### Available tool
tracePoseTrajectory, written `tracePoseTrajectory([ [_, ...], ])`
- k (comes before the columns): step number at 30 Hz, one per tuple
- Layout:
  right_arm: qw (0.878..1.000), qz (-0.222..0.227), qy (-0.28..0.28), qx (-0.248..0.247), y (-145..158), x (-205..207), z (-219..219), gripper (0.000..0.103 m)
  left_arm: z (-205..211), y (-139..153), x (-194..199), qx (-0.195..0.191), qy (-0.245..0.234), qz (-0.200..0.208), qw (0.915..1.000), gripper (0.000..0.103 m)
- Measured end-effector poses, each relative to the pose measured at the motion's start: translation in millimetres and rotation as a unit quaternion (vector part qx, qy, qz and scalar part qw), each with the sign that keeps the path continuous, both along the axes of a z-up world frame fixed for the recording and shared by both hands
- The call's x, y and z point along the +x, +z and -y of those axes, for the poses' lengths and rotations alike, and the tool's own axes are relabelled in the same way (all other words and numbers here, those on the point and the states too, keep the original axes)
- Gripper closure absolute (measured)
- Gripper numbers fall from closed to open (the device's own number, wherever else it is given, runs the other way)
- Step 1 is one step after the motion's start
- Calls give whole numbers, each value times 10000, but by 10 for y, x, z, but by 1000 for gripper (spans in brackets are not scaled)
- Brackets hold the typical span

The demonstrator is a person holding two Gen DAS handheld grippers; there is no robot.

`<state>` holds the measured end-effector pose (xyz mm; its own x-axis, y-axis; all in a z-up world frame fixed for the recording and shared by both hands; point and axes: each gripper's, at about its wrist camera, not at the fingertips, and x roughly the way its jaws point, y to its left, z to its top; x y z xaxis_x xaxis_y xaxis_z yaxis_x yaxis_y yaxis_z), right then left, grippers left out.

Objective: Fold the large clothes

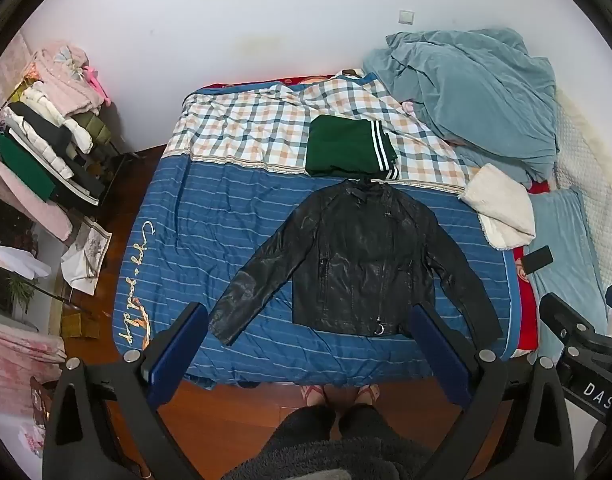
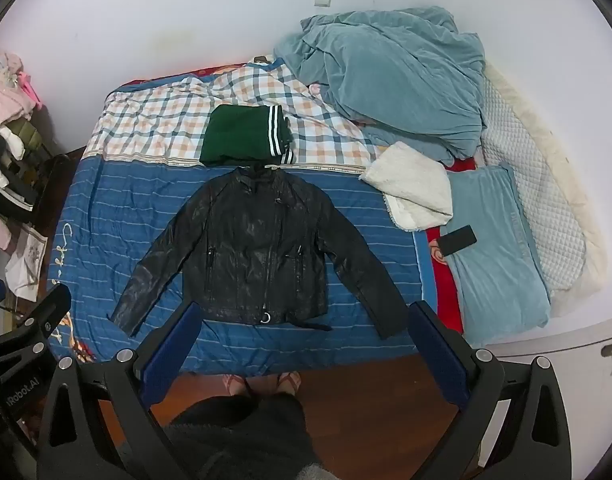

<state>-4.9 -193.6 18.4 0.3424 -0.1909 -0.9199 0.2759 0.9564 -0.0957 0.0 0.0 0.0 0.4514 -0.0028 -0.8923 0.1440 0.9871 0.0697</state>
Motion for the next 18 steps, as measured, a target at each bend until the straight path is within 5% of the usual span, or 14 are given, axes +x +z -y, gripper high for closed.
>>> tracePoseTrajectory([
  [18,10000,24,3,3,20,11,-13,0,61,60,104,-1,36,55,10000,0],
])
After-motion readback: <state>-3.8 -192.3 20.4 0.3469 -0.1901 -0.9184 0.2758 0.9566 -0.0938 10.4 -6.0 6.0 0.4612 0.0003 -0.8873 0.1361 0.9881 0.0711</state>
